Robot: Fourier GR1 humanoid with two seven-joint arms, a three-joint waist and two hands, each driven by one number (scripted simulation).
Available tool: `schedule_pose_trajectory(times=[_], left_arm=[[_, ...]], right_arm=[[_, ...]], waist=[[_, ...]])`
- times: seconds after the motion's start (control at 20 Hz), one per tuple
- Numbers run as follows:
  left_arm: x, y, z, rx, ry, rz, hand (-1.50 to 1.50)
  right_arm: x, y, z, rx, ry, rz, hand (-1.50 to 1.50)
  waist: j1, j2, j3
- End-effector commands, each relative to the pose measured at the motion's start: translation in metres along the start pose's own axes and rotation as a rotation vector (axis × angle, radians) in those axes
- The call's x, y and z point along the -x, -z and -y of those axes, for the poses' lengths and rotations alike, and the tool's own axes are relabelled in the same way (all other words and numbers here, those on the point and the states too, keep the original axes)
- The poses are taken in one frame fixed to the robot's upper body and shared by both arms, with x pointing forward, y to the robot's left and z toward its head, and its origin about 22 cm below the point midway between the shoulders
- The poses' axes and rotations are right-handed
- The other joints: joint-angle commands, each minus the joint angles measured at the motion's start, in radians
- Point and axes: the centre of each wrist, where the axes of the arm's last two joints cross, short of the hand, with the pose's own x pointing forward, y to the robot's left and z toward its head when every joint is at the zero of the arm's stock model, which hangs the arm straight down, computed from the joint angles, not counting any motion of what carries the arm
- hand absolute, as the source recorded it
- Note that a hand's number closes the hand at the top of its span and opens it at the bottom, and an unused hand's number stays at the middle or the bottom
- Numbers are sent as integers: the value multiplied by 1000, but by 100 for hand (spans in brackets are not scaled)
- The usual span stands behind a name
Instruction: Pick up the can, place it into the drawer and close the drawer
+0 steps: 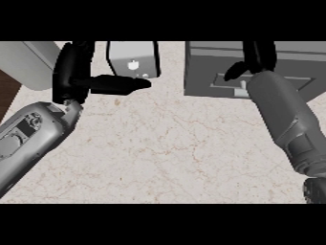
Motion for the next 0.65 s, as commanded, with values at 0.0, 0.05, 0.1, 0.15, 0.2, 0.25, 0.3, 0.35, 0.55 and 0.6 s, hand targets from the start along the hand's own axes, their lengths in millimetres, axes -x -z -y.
schedule_pose_trajectory(times=[0.0,0.05,0.1,0.15,0.2,0.25,0.3,0.35,0.55,0.6], left_arm=[[7,-7,1,4,4,-4,-150],[10,-5,-11,1,1,-8,-150],[6,-2,-14,-19,5,-14,-150],[12,-5,-7,-10,14,-17,-150],[3,-4,-7,-22,-3,-21,-150],[13,-4,-17,-28,9,-13,-150],[15,-9,-18,-21,10,-6,-150],[10,-4,-18,-30,7,-18,-150],[17,-16,-15,-32,-9,-20,-150],[19,-11,-15,-49,-5,-18,-150]], right_arm=[[-38,21,4,90,259,-38,-150],[-32,23,10,100,290,-33,-150],[-43,17,-2,107,324,-39,-150],[-61,28,4,113,383,-37,-150],[-56,28,5,94,443,-60,-150],[-49,30,10,128,476,-70,-150],[-53,24,1,110,522,-101,-150],[-46,20,-1,103,591,-118,-150],[-44,29,10,113,613,-127,-150],[-52,28,6,97,623,-111,-150]], waist=[[19,-8,0],[18,-6,-1],[21,-8,-1],[5,-13,-2],[7,-17,0],[8,-11,-2],[7,-16,-2],[-14,-19,-1],[-7,-16,-3],[-28,-20,-4]])
